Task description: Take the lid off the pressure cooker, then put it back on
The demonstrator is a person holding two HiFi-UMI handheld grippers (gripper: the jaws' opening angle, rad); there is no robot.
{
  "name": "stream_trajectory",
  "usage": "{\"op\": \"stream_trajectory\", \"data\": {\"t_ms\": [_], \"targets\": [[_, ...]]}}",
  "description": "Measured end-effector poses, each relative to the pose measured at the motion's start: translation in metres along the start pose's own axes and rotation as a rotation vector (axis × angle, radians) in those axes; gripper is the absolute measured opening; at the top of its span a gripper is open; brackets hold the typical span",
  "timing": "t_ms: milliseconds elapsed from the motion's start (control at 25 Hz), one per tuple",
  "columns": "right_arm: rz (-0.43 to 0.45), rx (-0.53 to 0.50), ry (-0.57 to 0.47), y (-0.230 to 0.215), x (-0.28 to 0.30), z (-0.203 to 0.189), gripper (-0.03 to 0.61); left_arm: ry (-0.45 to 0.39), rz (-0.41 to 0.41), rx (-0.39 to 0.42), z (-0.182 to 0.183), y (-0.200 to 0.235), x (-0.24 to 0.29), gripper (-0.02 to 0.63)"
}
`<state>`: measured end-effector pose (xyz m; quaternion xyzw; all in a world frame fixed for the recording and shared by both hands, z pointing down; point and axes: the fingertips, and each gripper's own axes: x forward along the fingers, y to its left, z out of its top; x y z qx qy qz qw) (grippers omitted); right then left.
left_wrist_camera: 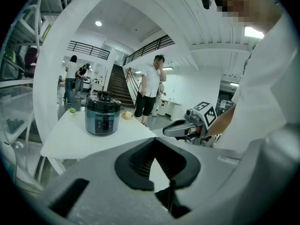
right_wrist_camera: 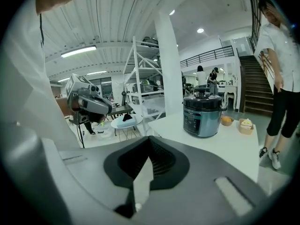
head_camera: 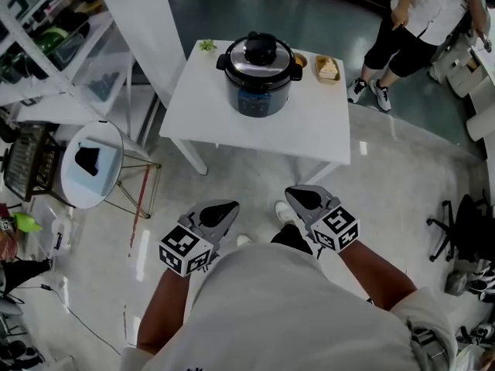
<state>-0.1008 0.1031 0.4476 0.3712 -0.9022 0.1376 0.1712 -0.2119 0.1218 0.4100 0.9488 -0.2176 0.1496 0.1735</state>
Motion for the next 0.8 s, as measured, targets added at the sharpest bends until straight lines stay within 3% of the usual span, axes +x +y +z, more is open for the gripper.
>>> {"op": "stream_trajectory", "data": {"t_ms": [800], "targets": [[0.029, -0.032, 0.031, -0.003, 0.018, 0.002, 0.014, -0.002, 0.018, -0.024, -0.008, 0.014, -0.004, 0.006]]}}
